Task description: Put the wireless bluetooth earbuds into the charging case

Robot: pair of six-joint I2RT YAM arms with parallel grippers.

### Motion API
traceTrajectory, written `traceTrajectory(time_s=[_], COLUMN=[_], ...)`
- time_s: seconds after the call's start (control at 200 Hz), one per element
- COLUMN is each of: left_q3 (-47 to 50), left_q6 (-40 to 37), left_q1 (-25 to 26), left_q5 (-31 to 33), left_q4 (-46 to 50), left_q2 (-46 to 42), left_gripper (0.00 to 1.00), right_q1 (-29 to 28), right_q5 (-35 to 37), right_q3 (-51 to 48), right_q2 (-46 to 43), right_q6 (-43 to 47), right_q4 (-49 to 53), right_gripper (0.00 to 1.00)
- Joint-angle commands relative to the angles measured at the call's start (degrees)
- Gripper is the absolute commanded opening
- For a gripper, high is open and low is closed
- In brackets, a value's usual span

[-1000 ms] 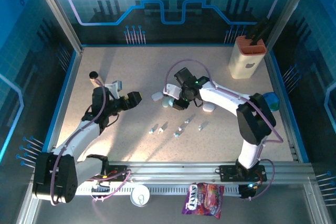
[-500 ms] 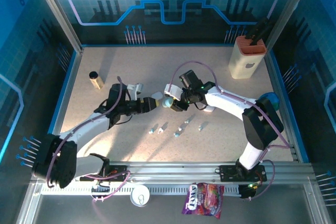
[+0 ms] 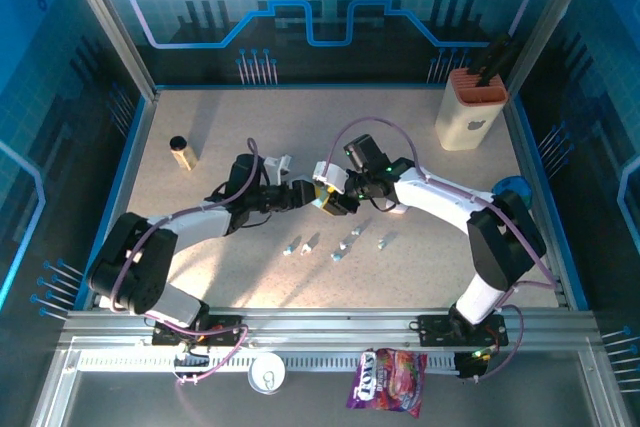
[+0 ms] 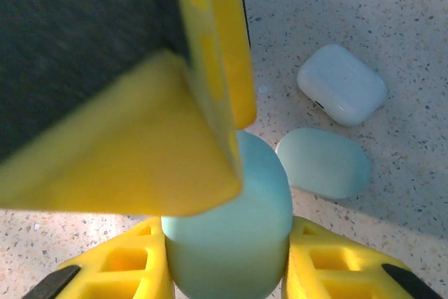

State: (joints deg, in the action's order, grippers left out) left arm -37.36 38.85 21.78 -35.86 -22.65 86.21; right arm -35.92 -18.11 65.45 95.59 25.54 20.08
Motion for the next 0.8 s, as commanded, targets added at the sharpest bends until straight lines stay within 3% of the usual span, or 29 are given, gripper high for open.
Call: traceTrajectory(time_s=[0.0, 0.265, 0.605, 0.795], left_q3=[-1.8, -1.7, -1.4, -1.5], left_q6=[1.7, 2.4, 1.7, 1.3], left_q1=[0.7, 1.1, 1.8, 1.9], left_q5=[-2.1, -3.6, -4.7, -5.1], left_q4=[-4.2, -4.6, -3.7, -3.3], left_q2=[1.3, 2.6, 3.2, 3.2], left_gripper=[0.55, 0.46, 0.47, 0.36], right_q1=[0.5, 0.8, 0.8, 0.9], right_q5=[-2.9, -0.6, 1.1, 2.3], right_q3=[-0.7, -0.9, -1.4, -1.6], right_q2=[-1.6, -1.6, -2.4, -2.7], right_q6=[-0.1, -0.8, -1.5, -1.9], right_q4=[0.0, -0.6, -2.2, -2.8], right_gripper=[0.29, 0.30, 0.29, 0.29])
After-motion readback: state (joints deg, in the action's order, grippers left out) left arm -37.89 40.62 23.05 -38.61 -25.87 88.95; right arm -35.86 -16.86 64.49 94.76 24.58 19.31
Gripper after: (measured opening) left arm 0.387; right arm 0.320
